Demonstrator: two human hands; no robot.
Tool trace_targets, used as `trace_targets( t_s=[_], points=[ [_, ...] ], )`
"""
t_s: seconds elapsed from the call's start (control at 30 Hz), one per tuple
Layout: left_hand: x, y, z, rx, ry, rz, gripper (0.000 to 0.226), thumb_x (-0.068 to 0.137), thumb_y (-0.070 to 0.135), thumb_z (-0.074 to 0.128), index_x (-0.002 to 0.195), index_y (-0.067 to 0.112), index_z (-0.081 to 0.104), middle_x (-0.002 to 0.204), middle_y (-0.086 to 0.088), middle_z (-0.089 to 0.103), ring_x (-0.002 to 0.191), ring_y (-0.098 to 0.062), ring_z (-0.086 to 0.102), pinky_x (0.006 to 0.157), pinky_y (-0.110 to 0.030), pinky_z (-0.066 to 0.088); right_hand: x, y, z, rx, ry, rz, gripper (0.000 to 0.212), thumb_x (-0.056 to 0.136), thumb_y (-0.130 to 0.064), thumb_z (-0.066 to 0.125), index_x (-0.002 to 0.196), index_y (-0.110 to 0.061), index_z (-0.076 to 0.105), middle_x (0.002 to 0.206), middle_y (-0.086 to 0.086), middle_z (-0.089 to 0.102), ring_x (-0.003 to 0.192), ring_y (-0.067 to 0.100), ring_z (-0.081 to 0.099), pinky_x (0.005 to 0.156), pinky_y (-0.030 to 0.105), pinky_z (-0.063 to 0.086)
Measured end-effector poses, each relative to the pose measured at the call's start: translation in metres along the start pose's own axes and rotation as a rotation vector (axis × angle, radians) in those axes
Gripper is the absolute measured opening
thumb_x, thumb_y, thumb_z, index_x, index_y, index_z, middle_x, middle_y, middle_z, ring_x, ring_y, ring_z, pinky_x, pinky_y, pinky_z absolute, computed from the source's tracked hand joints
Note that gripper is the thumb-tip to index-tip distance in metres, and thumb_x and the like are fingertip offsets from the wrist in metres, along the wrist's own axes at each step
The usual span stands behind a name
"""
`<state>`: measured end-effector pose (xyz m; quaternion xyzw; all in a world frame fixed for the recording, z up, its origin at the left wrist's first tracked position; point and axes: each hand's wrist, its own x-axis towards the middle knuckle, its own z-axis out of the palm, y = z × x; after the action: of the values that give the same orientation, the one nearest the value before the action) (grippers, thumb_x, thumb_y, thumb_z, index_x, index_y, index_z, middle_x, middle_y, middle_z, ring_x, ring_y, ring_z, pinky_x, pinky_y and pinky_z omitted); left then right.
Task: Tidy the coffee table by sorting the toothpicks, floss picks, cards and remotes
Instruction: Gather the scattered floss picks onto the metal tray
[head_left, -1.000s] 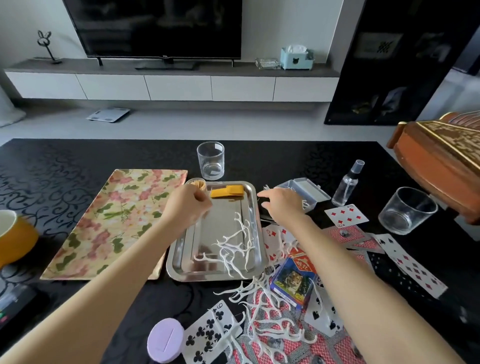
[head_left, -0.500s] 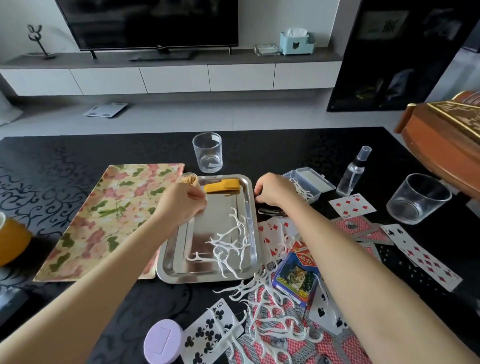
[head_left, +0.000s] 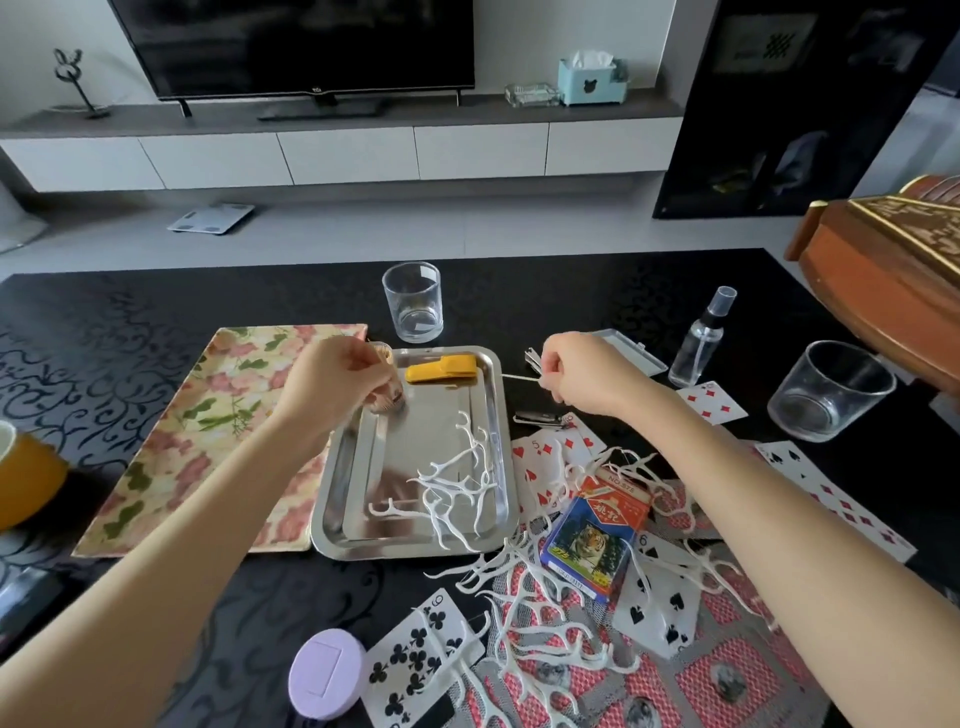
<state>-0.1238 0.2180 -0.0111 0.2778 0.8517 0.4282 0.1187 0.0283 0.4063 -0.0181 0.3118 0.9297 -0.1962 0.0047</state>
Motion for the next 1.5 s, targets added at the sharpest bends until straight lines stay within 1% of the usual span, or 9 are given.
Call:
trace_targets(
  t_s=[0.1, 0.23, 0.4, 0.7, 0.9, 1.03, 1.13, 1.3, 1.5],
  points=[
    [0.010, 0.001, -0.016, 0.033, 0.133, 0.069, 0.002, 0.082, 0.011, 0.066, 0.080, 0.010, 0.065, 0.071, 0.001, 0.064, 0.062, -0.013, 0.055, 0.058, -0.025, 0.044, -0.006, -0.013, -0.009, 0.255, 0.111, -0.078, 0.016, 0.091, -0.009, 0.057, 0.104, -0.010, 0.066, 0.081, 0.002, 0.065, 0.069, 0.010, 0.063, 0.065, 0.022, 0.054],
    [0.027, -0.001, -0.023, 0.068, 0.168, 0.102, 0.004, 0.083, 0.016, 0.066, 0.083, 0.013, 0.069, 0.071, 0.006, 0.062, 0.058, -0.006, 0.051, 0.052, -0.021, 0.039, 0.003, -0.038, -0.011, 0.338, 0.189, -0.136, 0.017, 0.091, -0.010, 0.056, 0.100, -0.008, 0.071, 0.083, 0.000, 0.065, 0.069, 0.010, 0.061, 0.065, 0.019, 0.051],
    [0.046, -0.009, -0.024, 0.215, 0.180, 0.094, 0.012, 0.084, 0.022, 0.066, 0.091, 0.014, 0.072, 0.082, 0.002, 0.065, 0.071, -0.015, 0.058, 0.066, -0.030, 0.052, 0.026, -0.080, 0.003, 0.332, 0.267, -0.257, 0.015, 0.089, -0.005, 0.056, 0.100, -0.009, 0.066, 0.088, 0.003, 0.064, 0.075, 0.010, 0.056, 0.063, 0.012, 0.043],
    [0.057, -0.012, -0.022, 0.428, -0.034, 0.010, 0.012, 0.080, 0.027, 0.069, 0.088, 0.021, 0.075, 0.089, 0.007, 0.062, 0.068, -0.016, 0.059, 0.062, -0.026, 0.051, 0.067, -0.127, 0.015, 0.102, 0.123, -0.277, 0.021, 0.082, 0.001, 0.057, 0.101, -0.008, 0.057, 0.099, 0.008, 0.059, 0.090, 0.021, 0.058, 0.076, 0.031, 0.053],
    [0.063, -0.018, -0.017, 0.371, -0.170, -0.094, 0.023, 0.076, 0.032, 0.072, 0.086, 0.012, 0.076, 0.095, -0.010, 0.071, 0.087, -0.028, 0.065, 0.072, -0.037, 0.054, 0.082, -0.143, 0.024, -0.086, -0.033, -0.281, 0.022, 0.085, 0.000, 0.056, 0.106, 0.000, 0.062, 0.096, 0.015, 0.063, 0.090, 0.028, 0.063, 0.078, 0.034, 0.053],
    [0.061, -0.015, -0.013, 0.231, -0.101, -0.069, 0.019, 0.079, 0.031, 0.069, 0.090, 0.016, 0.069, 0.090, -0.001, 0.063, 0.064, -0.013, 0.051, 0.052, -0.024, 0.042, 0.092, -0.141, 0.029, -0.096, -0.050, -0.251, 0.018, 0.085, -0.003, 0.060, 0.102, 0.000, 0.066, 0.097, 0.015, 0.068, 0.089, 0.027, 0.066, 0.079, 0.034, 0.054],
    [0.060, -0.018, -0.006, 0.113, -0.003, -0.041, 0.018, 0.083, 0.031, 0.066, 0.094, 0.016, 0.069, 0.088, 0.000, 0.063, 0.072, -0.013, 0.054, 0.057, -0.024, 0.043, 0.082, -0.127, 0.020, 0.122, -0.075, -0.235, 0.015, 0.084, -0.004, 0.064, 0.098, -0.005, 0.069, 0.092, 0.009, 0.068, 0.083, 0.022, 0.067, 0.076, 0.032, 0.058],
    [0.057, -0.022, 0.004, 0.239, 0.005, -0.064, 0.023, 0.085, 0.030, 0.065, 0.091, 0.009, 0.073, 0.080, -0.004, 0.066, 0.066, -0.018, 0.056, 0.053, -0.023, 0.043, 0.036, -0.088, -0.002, 0.261, -0.072, -0.232, 0.004, 0.084, -0.008, 0.065, 0.085, -0.012, 0.067, 0.072, 0.002, 0.066, 0.062, 0.010, 0.062, 0.056, 0.022, 0.051],
    [0.040, -0.007, 0.001, 0.306, 0.092, 0.046, 0.019, 0.082, 0.019, 0.063, 0.099, 0.021, 0.071, 0.105, -0.001, 0.068, 0.090, -0.021, 0.060, 0.064, -0.026, 0.040, -0.042, -0.034, -0.008, 0.048, -0.268, -0.202, 0.024, 0.084, -0.018, 0.068, 0.108, -0.022, 0.067, 0.095, -0.010, 0.062, 0.087, 0.006, 0.059, 0.067, 0.017, 0.044]
  ],
)
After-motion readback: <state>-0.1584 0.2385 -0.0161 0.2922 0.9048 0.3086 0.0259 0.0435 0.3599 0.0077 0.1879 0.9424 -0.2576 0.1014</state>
